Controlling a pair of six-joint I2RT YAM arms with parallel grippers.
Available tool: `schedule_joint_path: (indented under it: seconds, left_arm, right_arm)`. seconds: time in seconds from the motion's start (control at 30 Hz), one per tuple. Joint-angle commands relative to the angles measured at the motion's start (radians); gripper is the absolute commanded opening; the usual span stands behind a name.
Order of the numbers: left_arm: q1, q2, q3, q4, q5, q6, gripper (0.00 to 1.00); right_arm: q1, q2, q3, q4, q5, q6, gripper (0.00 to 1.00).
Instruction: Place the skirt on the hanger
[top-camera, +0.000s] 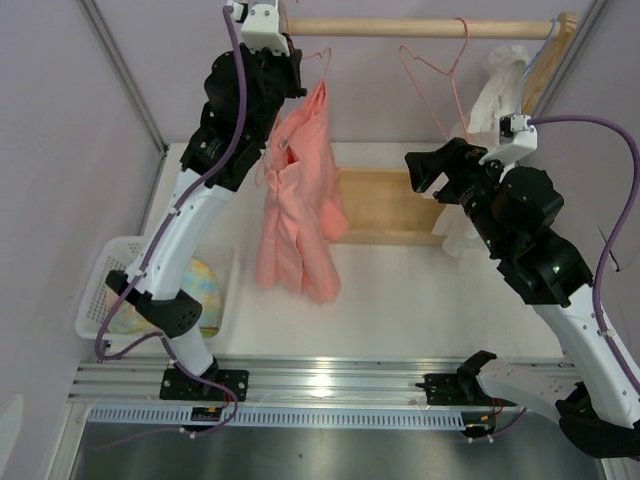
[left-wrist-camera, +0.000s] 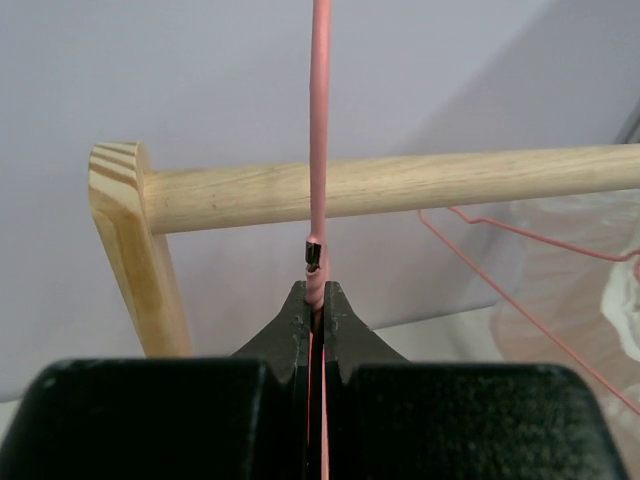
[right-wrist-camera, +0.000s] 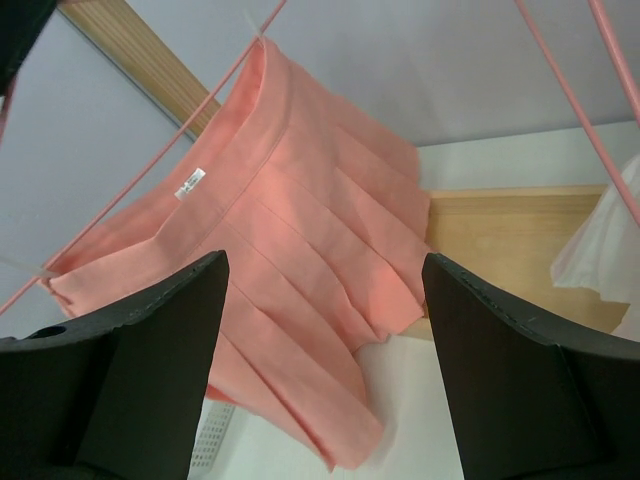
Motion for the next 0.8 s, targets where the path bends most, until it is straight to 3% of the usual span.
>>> schedule_joint_path:
  seconds: [0.0,0.37,0.77]
  left_arm:
    - [0.042,0.021,0.062,0.066,-0.056,-0.022,0.0]
    - [0.158,0.118,0.124,-0.005,0.099,-0.106,0.0]
    - [0.161,0.0,-0.185,0.021,0.134,-0.161,0.0]
  right_arm:
    - [-0.015,-0.016,0.004,0.005,-0.016,0.002,0.84]
    - [-0.043,-0.027,-0.027,0.005,-0.035,0.005,0.84]
    - [-0.063,-0.039,-0.084,0.028,-0.062,0.028,0.84]
